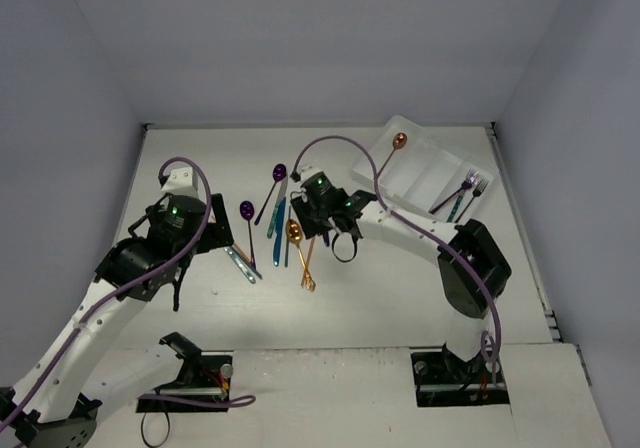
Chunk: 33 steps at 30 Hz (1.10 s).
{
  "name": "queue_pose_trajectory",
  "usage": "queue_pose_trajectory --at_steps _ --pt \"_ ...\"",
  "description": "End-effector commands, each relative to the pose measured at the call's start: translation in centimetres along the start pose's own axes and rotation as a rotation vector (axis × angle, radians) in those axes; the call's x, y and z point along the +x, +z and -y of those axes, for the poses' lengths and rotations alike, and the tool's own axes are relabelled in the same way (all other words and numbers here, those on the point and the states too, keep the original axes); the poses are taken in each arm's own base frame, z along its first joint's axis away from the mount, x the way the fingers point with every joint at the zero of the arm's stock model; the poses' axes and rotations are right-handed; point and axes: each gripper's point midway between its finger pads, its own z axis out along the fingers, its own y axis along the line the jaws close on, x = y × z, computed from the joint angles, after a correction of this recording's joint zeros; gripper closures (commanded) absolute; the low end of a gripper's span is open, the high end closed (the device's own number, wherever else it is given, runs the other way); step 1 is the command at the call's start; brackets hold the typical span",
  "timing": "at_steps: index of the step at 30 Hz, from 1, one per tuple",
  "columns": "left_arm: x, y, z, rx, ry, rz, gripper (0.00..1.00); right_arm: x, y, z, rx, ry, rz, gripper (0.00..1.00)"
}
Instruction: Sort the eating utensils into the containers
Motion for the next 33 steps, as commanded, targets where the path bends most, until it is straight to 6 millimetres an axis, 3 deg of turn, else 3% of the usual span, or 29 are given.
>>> queue_pose_trajectory --at_steps 1,9,23,28,33 --pt "-2.2 -0.8 -0.3 -0.01 -0.013 0.07 0.15 0.4 1.0 -2.3 0.005 0.002 0.004 0.59" --pt "-2.0 -0.7 0.0 0.003 -0.014 0.06 0.15 3.2 4.2 -2.9 0.069 0.01 -0.063 0.66" --pt "-1.7 -0.4 0.0 -0.003 -0.001 0.049 0.15 5.2 5.8 -2.9 0.136 0.005 -0.099 0.75" --pt "-1.6 -0.4 -0.1 -0.005 0.004 0.049 0.15 4.3 5.4 -2.7 0.161 0.003 -0.071 0.71" --pt "-1.7 -0.4 -0.1 -0.004 0.012 0.05 0.15 1.8 3.6 -1.3 0.246 -0.02 -0.024 0.57"
